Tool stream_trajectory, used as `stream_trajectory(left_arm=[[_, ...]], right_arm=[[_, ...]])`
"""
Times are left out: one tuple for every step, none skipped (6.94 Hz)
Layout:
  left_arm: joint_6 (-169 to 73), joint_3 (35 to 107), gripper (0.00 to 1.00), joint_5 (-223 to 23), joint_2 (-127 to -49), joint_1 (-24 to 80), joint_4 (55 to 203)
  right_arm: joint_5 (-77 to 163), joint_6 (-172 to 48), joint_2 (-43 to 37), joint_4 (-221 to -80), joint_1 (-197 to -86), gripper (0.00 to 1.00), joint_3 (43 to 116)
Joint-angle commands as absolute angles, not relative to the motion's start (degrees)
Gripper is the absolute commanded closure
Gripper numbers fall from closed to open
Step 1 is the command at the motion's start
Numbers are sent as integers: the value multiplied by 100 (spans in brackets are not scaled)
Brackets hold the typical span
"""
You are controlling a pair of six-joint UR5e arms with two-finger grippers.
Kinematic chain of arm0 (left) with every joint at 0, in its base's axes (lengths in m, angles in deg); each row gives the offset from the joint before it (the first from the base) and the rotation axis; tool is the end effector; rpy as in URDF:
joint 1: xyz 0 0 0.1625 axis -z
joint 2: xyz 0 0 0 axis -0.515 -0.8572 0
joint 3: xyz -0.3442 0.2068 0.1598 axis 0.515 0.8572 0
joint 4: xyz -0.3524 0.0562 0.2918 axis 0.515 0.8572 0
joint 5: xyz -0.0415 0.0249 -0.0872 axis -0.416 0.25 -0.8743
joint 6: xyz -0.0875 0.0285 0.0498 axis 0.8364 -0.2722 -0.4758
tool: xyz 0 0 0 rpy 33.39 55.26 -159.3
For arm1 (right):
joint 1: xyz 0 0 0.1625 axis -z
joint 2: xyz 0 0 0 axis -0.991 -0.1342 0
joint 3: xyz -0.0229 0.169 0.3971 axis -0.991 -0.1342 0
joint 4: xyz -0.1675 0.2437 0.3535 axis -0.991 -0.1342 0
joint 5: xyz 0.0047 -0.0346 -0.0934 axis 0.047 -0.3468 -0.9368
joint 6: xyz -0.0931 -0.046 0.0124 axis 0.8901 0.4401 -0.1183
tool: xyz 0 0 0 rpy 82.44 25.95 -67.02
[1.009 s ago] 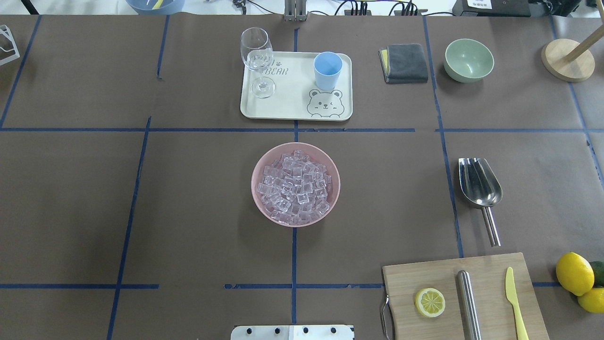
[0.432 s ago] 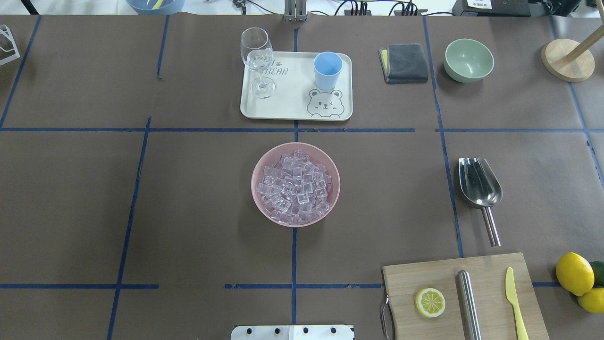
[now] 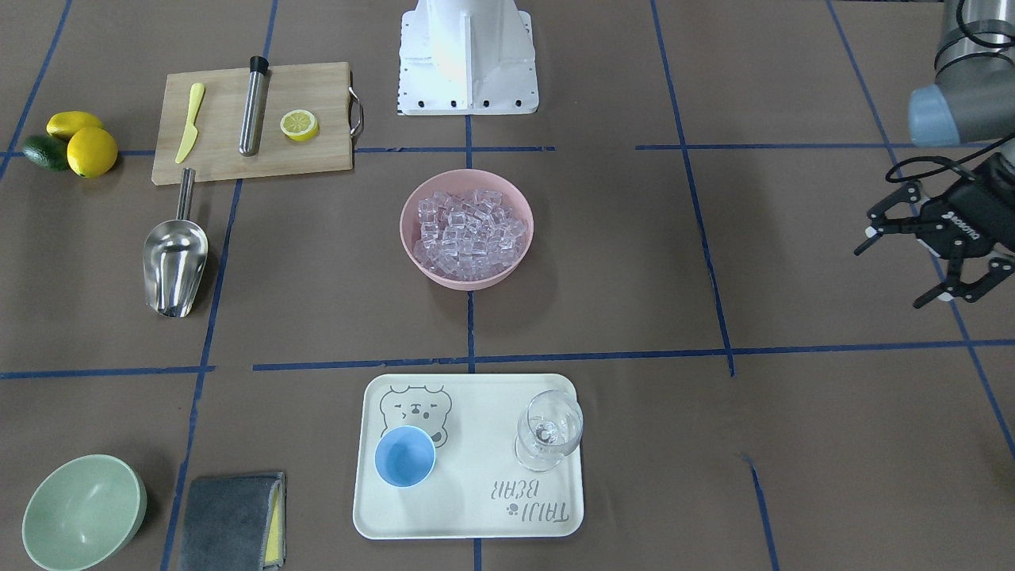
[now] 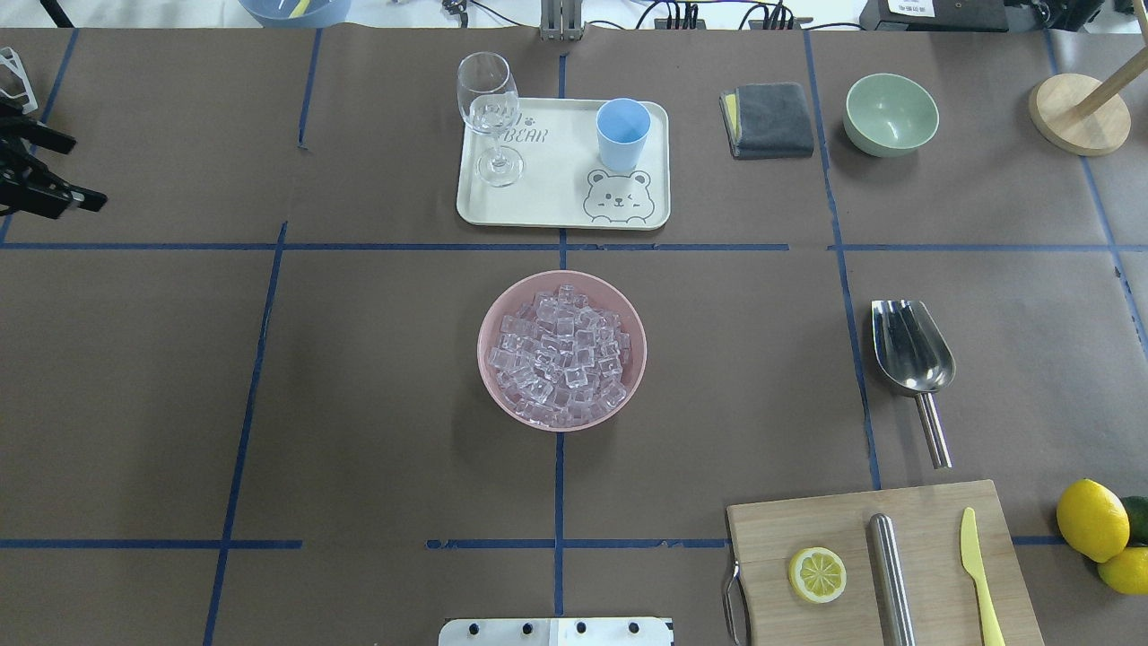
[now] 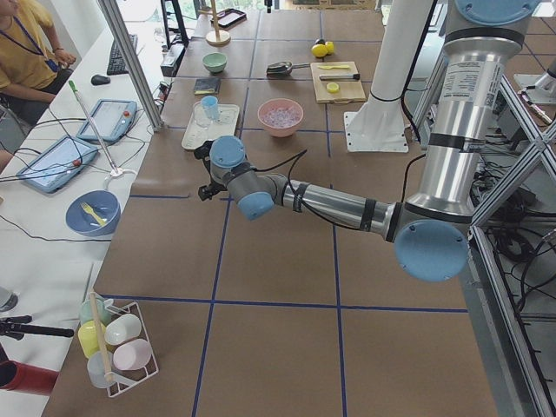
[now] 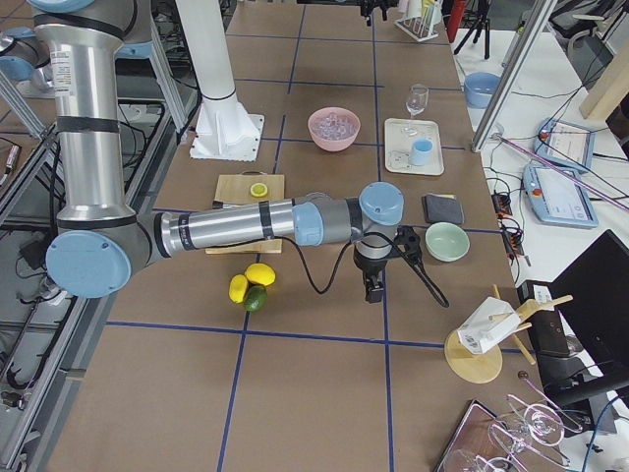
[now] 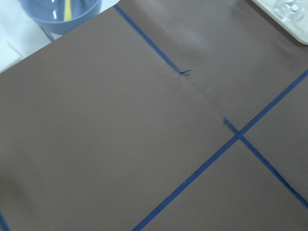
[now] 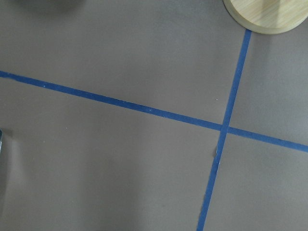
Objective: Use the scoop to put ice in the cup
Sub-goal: 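Move the left gripper to the pink bowl while the right approaches the scoop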
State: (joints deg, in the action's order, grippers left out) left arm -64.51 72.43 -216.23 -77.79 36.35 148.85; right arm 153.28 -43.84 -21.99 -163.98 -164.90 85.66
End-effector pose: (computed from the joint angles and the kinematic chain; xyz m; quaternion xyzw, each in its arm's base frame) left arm 0.1855 -0.5901 0.4525 0.3726 0.4279 0.3600 0.7406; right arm -0.0106 -0.5581 0.5718 0.0639 -0.3730 -0.1059 0.9196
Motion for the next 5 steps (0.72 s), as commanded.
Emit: stream_trajectory(left_arm=[[-6462,7145,0,-21292,-8078,2530,15465],[-6453,7075,0,-21187,-8218,2125,15718],[-6479,7039,0,-21099,-8297,1930,15799],[-6479,6821,0,-21098,-8385,1667,16148],[-6462,6523,0,-21098,-8482,1325,16665]], right_arm=[[15335,-4428,-2254,-15926,-16429,0,8555],[15344,-4429,-2245,-15916,-16264,0,8581],[15422,-4585,-2254,-15916,-16053,0,8590],[15440,-5074,-2245,-15821,-15790,0,8712],[15336,-5775,-2245,-15428,-15483,0,8791]])
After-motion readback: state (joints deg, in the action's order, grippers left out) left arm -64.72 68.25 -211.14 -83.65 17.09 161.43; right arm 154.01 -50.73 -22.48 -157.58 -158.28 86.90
